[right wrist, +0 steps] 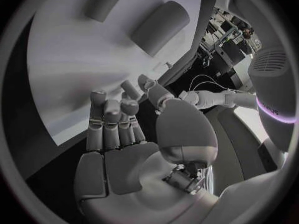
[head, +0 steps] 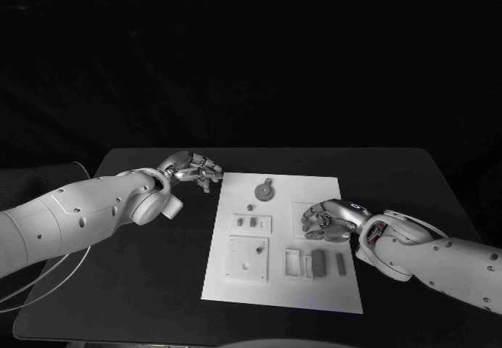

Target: Assemble the parts on the task board

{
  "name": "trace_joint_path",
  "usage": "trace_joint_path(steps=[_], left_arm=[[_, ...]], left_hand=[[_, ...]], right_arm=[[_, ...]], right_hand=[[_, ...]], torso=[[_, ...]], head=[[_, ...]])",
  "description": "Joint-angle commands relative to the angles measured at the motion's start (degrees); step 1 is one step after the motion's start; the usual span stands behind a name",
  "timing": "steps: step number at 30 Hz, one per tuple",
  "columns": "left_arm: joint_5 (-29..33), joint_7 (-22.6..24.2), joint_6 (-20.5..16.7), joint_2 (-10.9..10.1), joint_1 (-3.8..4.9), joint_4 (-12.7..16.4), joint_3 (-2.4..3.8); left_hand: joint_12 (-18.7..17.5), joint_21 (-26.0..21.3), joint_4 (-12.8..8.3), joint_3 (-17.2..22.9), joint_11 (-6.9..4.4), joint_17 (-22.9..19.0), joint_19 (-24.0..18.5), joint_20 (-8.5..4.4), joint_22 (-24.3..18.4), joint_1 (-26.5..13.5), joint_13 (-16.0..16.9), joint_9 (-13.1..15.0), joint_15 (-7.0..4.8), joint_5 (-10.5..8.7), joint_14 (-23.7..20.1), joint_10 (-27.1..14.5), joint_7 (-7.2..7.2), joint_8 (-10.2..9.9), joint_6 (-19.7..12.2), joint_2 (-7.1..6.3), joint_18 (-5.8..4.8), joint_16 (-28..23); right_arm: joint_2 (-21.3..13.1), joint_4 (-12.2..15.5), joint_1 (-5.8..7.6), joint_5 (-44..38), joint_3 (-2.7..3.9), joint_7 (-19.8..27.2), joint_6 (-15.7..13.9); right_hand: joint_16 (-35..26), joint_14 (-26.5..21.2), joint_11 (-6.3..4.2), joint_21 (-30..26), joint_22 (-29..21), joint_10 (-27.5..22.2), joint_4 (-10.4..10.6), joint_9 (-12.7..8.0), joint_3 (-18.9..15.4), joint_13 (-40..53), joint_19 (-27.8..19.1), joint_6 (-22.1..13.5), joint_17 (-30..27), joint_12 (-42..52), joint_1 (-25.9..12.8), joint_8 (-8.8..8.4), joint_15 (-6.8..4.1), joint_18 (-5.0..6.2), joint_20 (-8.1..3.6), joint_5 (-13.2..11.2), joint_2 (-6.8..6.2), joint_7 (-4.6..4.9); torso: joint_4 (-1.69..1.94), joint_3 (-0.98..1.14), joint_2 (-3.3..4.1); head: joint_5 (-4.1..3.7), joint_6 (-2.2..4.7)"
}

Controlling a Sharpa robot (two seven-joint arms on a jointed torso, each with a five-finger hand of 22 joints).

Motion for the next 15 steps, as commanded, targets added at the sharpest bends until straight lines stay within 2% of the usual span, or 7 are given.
trace_joint_path(steps=[1, 7, 15], left_arm=[[0.0, 0.66, 0.44, 0.01, 0.05, 0.07, 0.04], [0.0, 0.66, 0.47, 0.1, 0.05, 0.06, 0.04], [0.0, 0.63, 0.46, 0.05, 0.05, 0.02, 0.04]], left_hand=[[-0.4, -0.31, 0.1, -0.33, 0.26, 0.07, 0.13, -0.24, 0.09, 0.45, 0.06, -0.05, 0.37, -0.18, -0.05, 0.25, 0.25, 0.38, 0.26, 0.01, 0.61, -0.2], [-0.4, -0.32, 0.11, -0.34, 0.26, 0.08, 0.14, -0.24, 0.1, 0.45, 0.06, -0.06, 0.37, -0.17, -0.04, 0.25, 0.25, 0.39, 0.27, 0.03, 0.61, -0.21], [-0.42, -0.33, 0.12, -0.33, 0.26, 0.11, 0.14, -0.24, 0.11, 0.46, 0.08, -0.06, 0.37, -0.17, -0.04, 0.26, 0.25, 0.4, 0.29, 0.08, 0.61, -0.23]], right_arm=[[0.07, -0.05, -0.04, -1.95, 0.05, -0.21, -1.5], [0.46, -0.11, -0.06, -1.95, 0.05, -0.01, -1.28], [0.43, -0.23, -0.08, -1.95, 0.05, 0.26, -2.29]], right_hand=[[0.25, -0.07, -0.26, 0.27, 0.67, 0.16, -0.03, 0.11, -0.52, -0.12, 0.23, 0.49, -0.07, 0.32, 0.63, 0.46, -0.48, 0.8, -0.24, 0.29, 0.35, -0.1], [0.27, 0.11, -0.54, 0.3, 0.63, 0.45, -0.03, 0.18, -0.7, -0.23, 0.36, 1.27, -0.13, 0.32, 0.95, 0.88, -0.74, 0.8, -0.3, 0.44, 0.77, -0.39], [0.26, 0.33, -1.01, 0.34, 0.61, 0.9, -0.03, 0.26, -0.74, -0.41, 0.5, 2.49, -0.21, 0.26, 1.44, 1.51, -1.18, 0.8, -0.39, 0.66, 2.13, -0.87]], torso=[[-0.04, 0.02, 0.0], [-0.07, 0.06, -0.02], [-0.08, 0.07, -0.02]], head=[[0.05, -0.09], [0.07, -0.11], [0.02, -0.17]])
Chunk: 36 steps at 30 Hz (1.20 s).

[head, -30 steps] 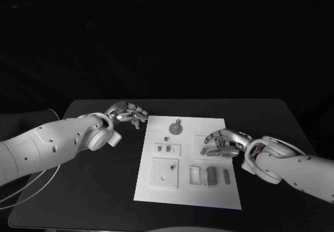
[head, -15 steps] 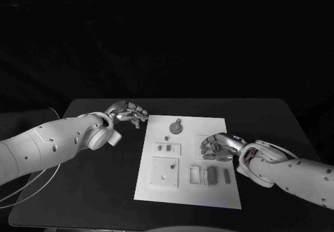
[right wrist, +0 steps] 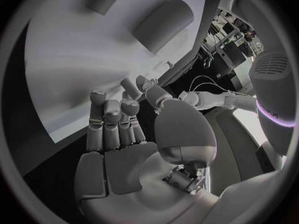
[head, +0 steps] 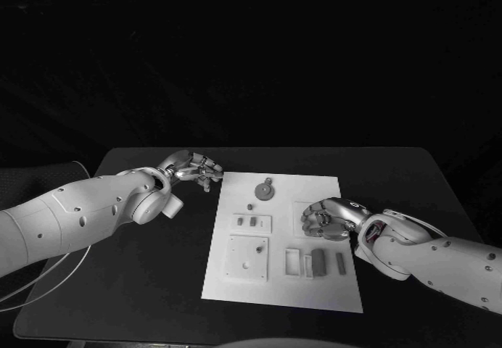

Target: Assemble the parts on the task board

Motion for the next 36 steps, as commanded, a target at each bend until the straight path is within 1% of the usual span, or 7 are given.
trace_joint_path(steps=[1, 9, 19, 29, 33, 36], left_arm=[[0.0, 0.63, 0.46, 0.05, 0.05, 0.03, 0.03], [0.0, 0.62, 0.52, 0.05, 0.05, 0.06, 0.03], [0.0, 0.58, 0.5, 0.04, 0.05, 0.06, 0.03], [0.0, 0.58, 0.5, 0.0, 0.05, 0.02, 0.03], [0.0, 0.58, 0.54, 0.03, 0.05, 0.02, 0.03], [0.0, 0.58, 0.52, 0.0, 0.05, 0.01, 0.03]], left_hand=[[-0.2, -0.33, 0.12, -0.33, 0.13, 0.11, 0.15, -0.25, 0.07, 0.46, 0.09, -0.06, 0.37, -0.17, -0.04, 0.13, 0.25, 0.4, 0.29, 0.08, 0.64, -0.22], [-0.21, -0.33, 0.13, -0.33, 0.13, 0.14, 0.16, -0.25, 0.08, 0.47, 0.11, -0.07, 0.37, -0.17, -0.02, 0.15, 0.26, 0.42, 0.31, 0.13, 0.65, -0.23], [-0.23, -0.35, 0.1, -0.33, 0.13, 0.19, 0.17, -0.25, 0.1, 0.51, 0.14, -0.08, 0.37, -0.17, -0.01, 0.17, 0.26, 0.43, 0.31, 0.14, 0.65, -0.25], [-0.26, -0.36, 0.09, -0.33, 0.13, 0.24, 0.18, -0.25, 0.12, 0.54, 0.16, -0.1, 0.37, -0.17, 0.0, 0.17, 0.26, 0.43, 0.31, 0.15, 0.66, -0.28], [-0.26, -0.37, 0.09, -0.34, 0.13, 0.25, 0.18, -0.25, 0.12, 0.55, 0.17, -0.1, 0.37, -0.18, 0.01, 0.18, 0.26, 0.43, 0.31, 0.15, 0.65, -0.29], [-0.27, -0.37, 0.09, -0.34, 0.13, 0.26, 0.18, -0.25, 0.13, 0.55, 0.17, -0.11, 0.37, -0.17, 0.01, 0.18, 0.26, 0.44, 0.31, 0.15, 0.65, -0.3]], right_arm=[[0.01, 0.02, -0.05, -0.77, 0.01, 0.5, -1.04], [0.03, 0.0, -0.05, -0.77, 0.01, 0.59, -1.13], [-0.08, 0.08, -0.05, -0.77, 0.01, 0.54, -1.03], [-0.02, 0.09, -0.05, -0.77, 0.01, 0.86, -0.97], [0.04, 0.06, -0.05, -0.77, 0.01, 1.01, -0.85], [0.07, 0.02, -0.05, -0.77, 0.01, 1.04, -0.68]], right_hand=[[0.28, 0.02, -0.36, 0.35, 0.61, 0.25, -0.03, 0.07, -0.43, -0.1, 0.24, 0.91, -0.08, 0.26, -0.01, 0.36, -0.43, 0.78, -0.32, 0.39, 0.85, 0.19], [0.31, 0.3, -0.72, 0.45, 0.61, 0.74, -0.03, 0.09, -0.51, -0.23, 0.43, 1.75, -0.14, 0.21, 0.0, 0.76, -0.76, 0.78, -0.41, 0.58, 1.72, -0.18], [0.3, 0.33, -0.77, 0.45, 0.61, 0.81, -0.04, 0.08, -0.56, -0.26, 0.43, 1.87, -0.15, 0.17, -0.01, 0.81, -0.82, 0.78, -0.43, 0.57, 1.67, -0.24], [0.26, 0.37, -0.92, 0.45, 0.6, 0.94, -0.04, 0.1, -0.49, -0.34, 0.43, 2.34, -0.19, 0.07, 0.14, 1.02, -0.95, 0.78, -0.47, 0.68, 1.99, -0.39], [0.25, 0.43, -1.11, 0.46, 0.6, 1.12, -0.02, 0.17, -0.41, -0.38, 0.43, 3.02, -0.21, 0.01, 0.15, 1.35, -1.11, 0.78, -0.48, 0.76, 2.74, -0.6], [0.25, 0.47, -1.45, 0.47, 0.63, 1.34, -0.05, 0.39, -0.36, -0.43, 0.36, 4.23, -0.22, -0.08, -0.1, 1.96, -1.37, 0.78, -0.47, 0.75, 4.11, -0.97]], torso=[[0.0, 0.02, -0.01], [0.04, -0.02, -0.02], [0.02, -0.05, -0.01], [-0.01, -0.01, -0.02], [0.0, 0.0, -0.01], [0.0, 0.0, -0.01]], head=[[-0.04, -0.04], [-0.13, 0.01], [-0.11, 0.0], [-0.11, -0.01], [-0.08, -0.06], [-0.1, -0.1]])
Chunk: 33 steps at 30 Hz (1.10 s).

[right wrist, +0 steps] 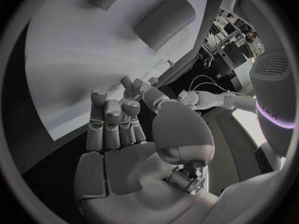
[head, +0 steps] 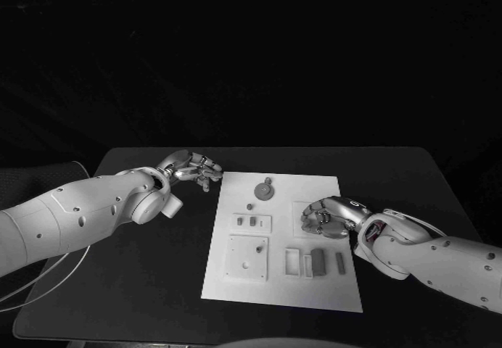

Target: Assemble the parts on the task board

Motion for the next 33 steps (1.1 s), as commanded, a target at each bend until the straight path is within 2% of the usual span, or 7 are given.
trace_joint_path(steps=[1, 7, 20, 33], left_arm=[[0.0, 0.59, 0.51, 0.04, 0.05, 0.07, 0.04], [0.0, 0.59, 0.48, 0.03, 0.05, 0.06, 0.04], [0.0, 0.6, 0.44, 0.01, 0.05, 0.07, 0.04], [0.0, 0.57, 0.17, 0.02, 0.05, 0.07, 0.04]], left_hand=[[-0.28, -0.38, 0.09, -0.34, 0.14, 0.11, 0.19, -0.25, 0.1, 0.55, 0.08, -0.06, 0.36, -0.18, 0.01, 0.19, 0.27, 0.2, 0.3, 0.15, 0.8, -0.3], [-0.29, -0.38, 0.1, -0.35, 0.14, 0.13, 0.19, -0.25, 0.11, 0.55, 0.09, -0.07, 0.36, -0.18, 0.02, 0.19, 0.27, 0.2, 0.3, 0.16, 0.8, -0.32], [-0.33, -0.41, 0.09, -0.37, 0.14, 0.19, 0.19, -0.25, 0.13, 0.57, 0.12, -0.09, 0.37, -0.18, 0.02, 0.2, 0.26, 0.21, 0.29, 0.15, 0.8, -0.36], [-0.35, -0.43, 0.1, -0.36, 0.13, 0.24, 0.21, -0.25, 0.15, 0.6, 0.15, -0.11, 0.36, -0.17, 0.04, 0.22, 0.26, 0.22, 0.29, 0.21, 0.81, -0.4]], right_arm=[[0.06, 0.01, -0.04, -0.55, 0.01, 0.75, 0.3], [0.05, -0.01, -0.04, -0.73, 0.01, 0.67, 0.4], [0.06, -0.03, -0.04, -0.88, 0.01, 0.82, 0.16], [-0.43, 0.93, -0.02, -1.19, 0.06, 1.24, -0.89]], right_hand=[[0.26, -0.05, -0.52, 0.25, 0.65, 0.35, -0.06, 0.23, -0.06, -0.1, -0.13, 2.25, -0.05, -0.07, -0.01, 0.56, -0.64, 0.38, -0.38, 0.15, 1.16, 0.75], [0.27, -0.03, -0.91, 0.31, 0.71, 0.53, -0.06, 0.51, -0.14, -0.13, -0.22, 3.31, -0.05, -0.19, -0.14, 1.11, -0.94, 0.38, -0.39, 0.1, 1.77, 0.34], [0.25, -0.04, -1.04, 0.32, 0.73, 0.57, -0.08, 0.57, -0.31, -0.14, -0.26, 3.47, -0.06, -0.29, -0.22, 1.18, -1.1, 0.38, -0.39, -0.05, 1.34, 0.21], [0.24, 0.0, -1.49, 0.35, 0.7, 0.62, -0.03, 0.92, -0.09, -0.12, -0.2, 4.68, -0.08, -0.47, -0.26, 1.8, -1.42, 0.38, -0.4, 0.11, 2.29, -0.26]], torso=[[0.0, 0.02, 0.01], [0.01, 0.0, 0.01], [0.01, 0.01, 0.01], [0.04, 0.01, 0.0]], head=[[0.0, -0.06], [-0.06, -0.12], [-0.1, -0.18], [-0.07, -0.2]])
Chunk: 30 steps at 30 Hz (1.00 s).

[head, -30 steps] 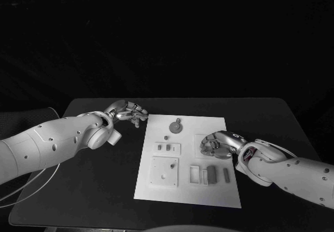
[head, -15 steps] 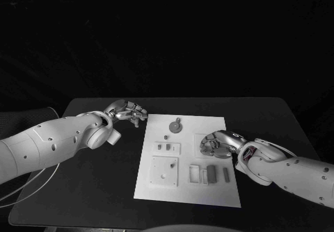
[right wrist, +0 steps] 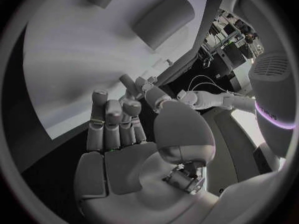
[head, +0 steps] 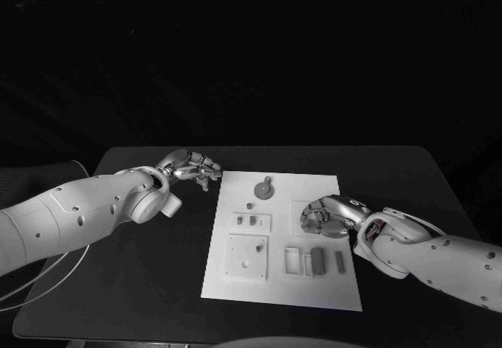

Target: Assemble the parts on the task board

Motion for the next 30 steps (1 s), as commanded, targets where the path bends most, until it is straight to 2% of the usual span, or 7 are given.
trace_joint_path(steps=[1, 6, 21, 30], left_arm=[[0.0, 0.58, 0.2, 0.05, 0.05, 0.08, 0.03], [0.0, 0.55, 0.16, 0.04, 0.05, 0.05, 0.02], [0.0, 0.56, 0.19, 0.07, 0.04, -0.1, 0.02], [0.0, 0.55, 0.2, 0.12, 0.04, -0.15, 0.02]], left_hand=[[-0.35, -0.21, 0.11, -0.36, 0.14, 0.08, 0.0, -0.22, 0.07, 0.6, 0.06, -0.07, 0.36, -0.17, 0.04, 0.22, 0.26, 0.22, 0.29, 0.22, 0.78, -0.4], [-0.36, -0.21, 0.12, -0.35, 0.14, 0.1, 0.02, -0.23, 0.08, 0.62, 0.07, -0.07, 0.36, -0.17, 0.06, 0.24, 0.26, 0.22, 0.3, 0.26, 0.79, -0.41], [-0.38, -0.23, 0.12, -0.36, 0.14, 0.17, 0.04, -0.23, 0.11, 0.62, 0.11, -0.1, 0.36, -0.17, 0.09, 0.27, 0.27, 0.23, 0.29, 0.26, 0.79, -0.45], [-0.41, -0.25, 0.11, -0.37, 0.14, 0.21, 0.05, -0.23, 0.13, 0.64, 0.13, -0.11, 0.35, -0.17, 0.1, 0.28, 0.26, 0.23, 0.28, 0.26, 0.79, -0.48]], right_arm=[[-0.29, 0.56, -0.03, -0.93, 0.02, 0.84, -0.36], [-0.6, 1.04, 0.05, -1.08, 0.18, 0.85, -0.31], [-1.15, 2.45, 0.69, -1.28, 0.68, 0.84, 0.03], [-2.39, 5.25, 3.57, 0.8, 0.96, 0.62, 1.03]], right_hand=[[0.24, -0.1, -0.39, 0.36, 0.7, -0.06, 0.06, 0.29, -0.01, -0.04, 0.03, 2.27, -0.09, -0.25, 0.04, 0.38, -0.38, 0.02, -0.2, 0.12, 0.76, 1.58], [0.23, -0.07, -0.57, 0.38, 0.69, -0.03, 0.05, 0.41, 0.0, -0.03, 0.07, 2.65, -0.1, -0.31, -0.03, 0.59, -0.49, 0.02, -0.21, 0.12, 0.84, 1.4], [0.21, 0.01, -0.83, 0.39, 0.66, 0.1, 0.06, 0.61, 0.0, -0.04, 0.14, 3.22, -0.14, -0.42, -0.19, 0.91, -0.69, 0.02, -0.23, 0.07, 0.96, 1.13], [0.2, 0.03, -0.89, 0.39, 0.65, 0.14, 0.06, 0.64, -0.01, -0.05, 0.16, 3.3, -0.15, -0.46, -0.24, 0.95, -0.74, 0.02, -0.24, 0.02, 0.92, 1.07]], torso=[[0.0, 0.0, -0.01], [0.02, -0.03, -0.01], [0.0, 0.05, 0.01], [-0.08, -0.02, -0.02]], head=[[0.03, 0.0], [0.03, -0.02], [0.05, -0.1], [-0.01, -0.1]])
